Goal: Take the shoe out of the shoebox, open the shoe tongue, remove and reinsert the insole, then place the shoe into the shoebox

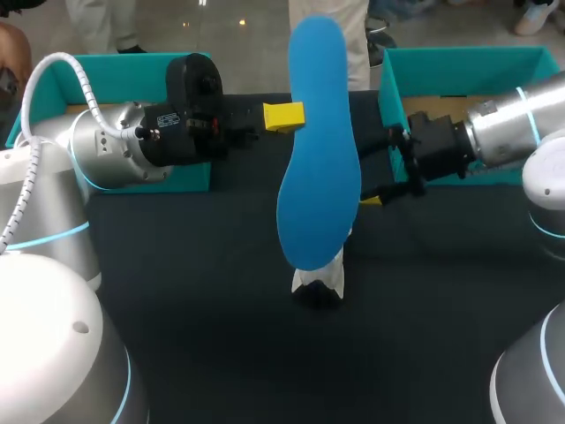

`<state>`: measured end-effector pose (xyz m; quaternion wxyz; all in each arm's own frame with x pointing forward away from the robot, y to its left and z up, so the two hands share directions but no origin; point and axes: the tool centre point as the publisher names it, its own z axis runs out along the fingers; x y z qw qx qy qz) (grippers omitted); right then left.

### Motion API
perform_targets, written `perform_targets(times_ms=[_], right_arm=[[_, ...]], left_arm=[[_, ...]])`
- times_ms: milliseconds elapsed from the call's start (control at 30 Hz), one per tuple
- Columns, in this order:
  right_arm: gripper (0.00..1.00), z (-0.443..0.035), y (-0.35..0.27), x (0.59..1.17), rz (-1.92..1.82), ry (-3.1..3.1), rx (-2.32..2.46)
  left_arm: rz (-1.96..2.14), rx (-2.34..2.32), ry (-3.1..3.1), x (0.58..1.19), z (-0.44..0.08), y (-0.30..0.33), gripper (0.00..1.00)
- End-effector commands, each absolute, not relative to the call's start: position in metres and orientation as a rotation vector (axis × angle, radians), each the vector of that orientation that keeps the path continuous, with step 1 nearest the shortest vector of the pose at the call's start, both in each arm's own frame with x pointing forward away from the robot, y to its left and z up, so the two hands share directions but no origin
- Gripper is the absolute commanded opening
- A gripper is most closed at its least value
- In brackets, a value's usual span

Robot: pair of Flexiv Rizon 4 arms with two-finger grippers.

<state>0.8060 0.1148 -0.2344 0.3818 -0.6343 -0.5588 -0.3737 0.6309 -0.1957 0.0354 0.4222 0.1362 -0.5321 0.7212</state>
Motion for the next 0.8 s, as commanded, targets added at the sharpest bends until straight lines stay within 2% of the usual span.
perform_targets(times_ms=[33,800], right_arm=[[1.0,-0.228,0.108,0.795,-1.06,-1.345,-1.62],[1.0,-0.175,0.105,0.806,-1.308,-1.351,-1.412]], left_arm=[[1.808,0.341,-1.331,0.631,0.035,-0.196,0.0],[1.808,0.341,-1.331,0.631,0.035,-0.196,0.0]])
